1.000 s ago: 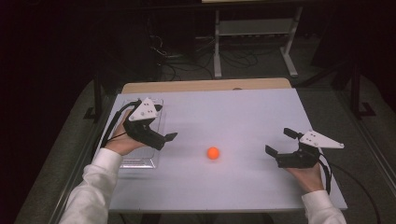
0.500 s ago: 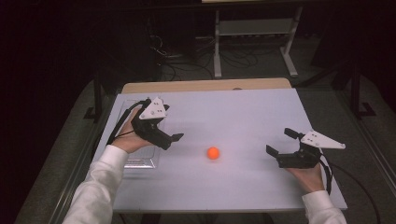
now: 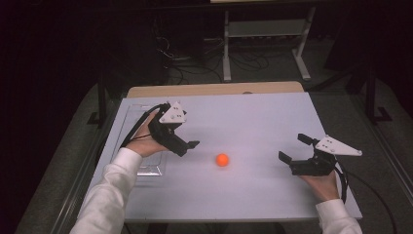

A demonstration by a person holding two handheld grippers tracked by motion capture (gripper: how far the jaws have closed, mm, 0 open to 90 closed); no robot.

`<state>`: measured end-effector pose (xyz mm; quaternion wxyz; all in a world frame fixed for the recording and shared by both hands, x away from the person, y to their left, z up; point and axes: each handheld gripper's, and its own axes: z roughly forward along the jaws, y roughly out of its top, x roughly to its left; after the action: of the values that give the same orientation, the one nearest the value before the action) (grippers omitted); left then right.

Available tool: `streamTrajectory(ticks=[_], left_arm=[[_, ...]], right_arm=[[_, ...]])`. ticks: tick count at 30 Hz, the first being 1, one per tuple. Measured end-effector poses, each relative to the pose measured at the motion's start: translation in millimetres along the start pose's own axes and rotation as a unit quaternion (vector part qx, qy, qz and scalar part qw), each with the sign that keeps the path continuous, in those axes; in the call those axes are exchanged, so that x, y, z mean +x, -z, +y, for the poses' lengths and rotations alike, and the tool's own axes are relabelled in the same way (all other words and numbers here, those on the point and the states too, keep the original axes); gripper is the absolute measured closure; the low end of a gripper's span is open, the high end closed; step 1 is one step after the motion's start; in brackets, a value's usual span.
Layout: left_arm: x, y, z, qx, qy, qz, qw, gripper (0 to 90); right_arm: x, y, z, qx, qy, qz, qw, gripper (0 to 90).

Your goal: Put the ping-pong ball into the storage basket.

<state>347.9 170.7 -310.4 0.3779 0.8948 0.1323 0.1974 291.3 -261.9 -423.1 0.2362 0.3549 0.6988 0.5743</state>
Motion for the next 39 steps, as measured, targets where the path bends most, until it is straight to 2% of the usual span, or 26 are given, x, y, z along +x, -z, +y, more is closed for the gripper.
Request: streamTrajectory(ticks=[16,22,39], left_arm=[[-3.6,-23.2,6.9,0.027,-0.015,-0.026,0.9992,0.0],[-5.8,-30.8,7.9,0.042,-0.021,-0.037,0.9982,0.0],[-11.6,-46.3,15.1,0.063,-0.037,-0.058,0.9956,0.0]], right_arm=[[0.5,0.6,-0.2,0.001,0.0,0.0,1.0,0.0],[0.4,0.8,-0.2,0.0,-0.001,0.0,1.0,0.0],[1.7,1.2,0.1,0.0,0.001,0.005,1.0,0.0]])
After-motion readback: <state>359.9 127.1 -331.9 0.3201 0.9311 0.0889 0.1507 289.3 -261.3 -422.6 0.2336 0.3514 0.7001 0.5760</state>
